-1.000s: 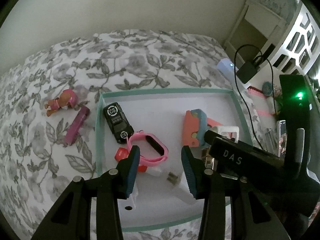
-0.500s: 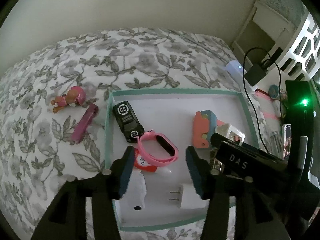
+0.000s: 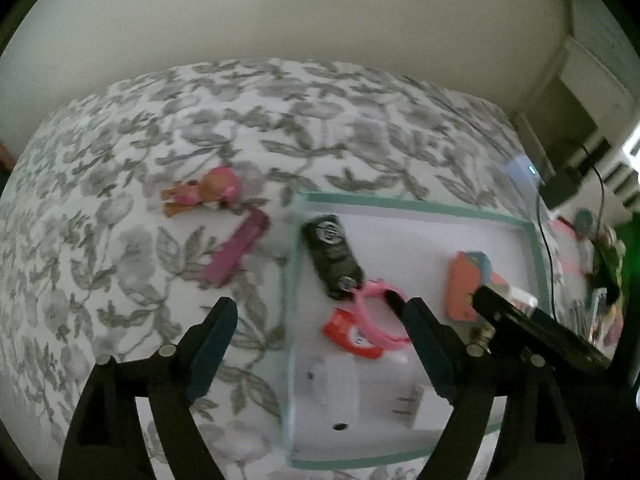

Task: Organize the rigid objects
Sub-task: 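Open the left gripper to drop the charger while the right gripper releases the white clip, then move both open grippers back from the tray toward the toy figure and pink lighter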

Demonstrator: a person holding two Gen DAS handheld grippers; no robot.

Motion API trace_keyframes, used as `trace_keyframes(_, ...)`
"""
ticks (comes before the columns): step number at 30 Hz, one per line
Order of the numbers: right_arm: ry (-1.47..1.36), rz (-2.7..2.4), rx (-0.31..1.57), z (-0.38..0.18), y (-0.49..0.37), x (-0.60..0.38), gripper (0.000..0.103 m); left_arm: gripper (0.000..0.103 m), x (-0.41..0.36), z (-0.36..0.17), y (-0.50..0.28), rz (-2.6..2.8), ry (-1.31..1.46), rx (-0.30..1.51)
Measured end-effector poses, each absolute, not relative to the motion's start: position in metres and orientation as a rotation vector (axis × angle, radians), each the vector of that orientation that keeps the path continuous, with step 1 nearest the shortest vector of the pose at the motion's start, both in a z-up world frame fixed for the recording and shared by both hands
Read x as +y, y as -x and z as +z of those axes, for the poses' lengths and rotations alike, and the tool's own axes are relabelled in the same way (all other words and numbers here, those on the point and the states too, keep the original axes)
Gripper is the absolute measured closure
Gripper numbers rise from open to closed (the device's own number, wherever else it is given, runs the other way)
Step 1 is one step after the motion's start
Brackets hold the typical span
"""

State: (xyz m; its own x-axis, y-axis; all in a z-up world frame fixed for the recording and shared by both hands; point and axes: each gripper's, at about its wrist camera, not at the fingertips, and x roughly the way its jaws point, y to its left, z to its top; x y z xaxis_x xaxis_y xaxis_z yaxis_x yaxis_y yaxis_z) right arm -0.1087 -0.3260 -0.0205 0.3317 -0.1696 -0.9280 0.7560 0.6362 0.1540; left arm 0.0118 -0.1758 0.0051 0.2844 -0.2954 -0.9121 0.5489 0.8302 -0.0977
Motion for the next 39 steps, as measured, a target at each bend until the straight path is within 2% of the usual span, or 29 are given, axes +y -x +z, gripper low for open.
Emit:
trace_keyframes(5, -0.613, -0.654, 1.064, -0.02, 0.102, -0.319, 0.013, 0.014, -0.161, 0.003, -0.027, -0.512, -0.214, 1.158)
trace_keyframes(7, -0.603, -0.654, 1.064, -0.02, 0.101, -0.318, 0.013, 0.009, -0.155, 0.001, -0.032, -0.49, -0.199, 1.165)
trace_keyframes(9, -0.599, -0.652, 1.063, -0.022, 0.1, -0.317, 0.012, 0.009, -0.15, -0.003, -0.037, -0.466, -0.183, 1.171)
trace_keyframes(11, -0.598, -0.649, 1.057, -0.022, 0.1, -0.317, 0.0, 0.008, -0.145, -0.005, -0.041, -0.441, -0.174, 1.17)
trace_keyframes(39, -0.473, -0.488, 1.048, -0.009, 0.052, -0.259, 0.0, 0.008, -0.059, -0.017, -0.115, -0.257, 0.021, 1.204)
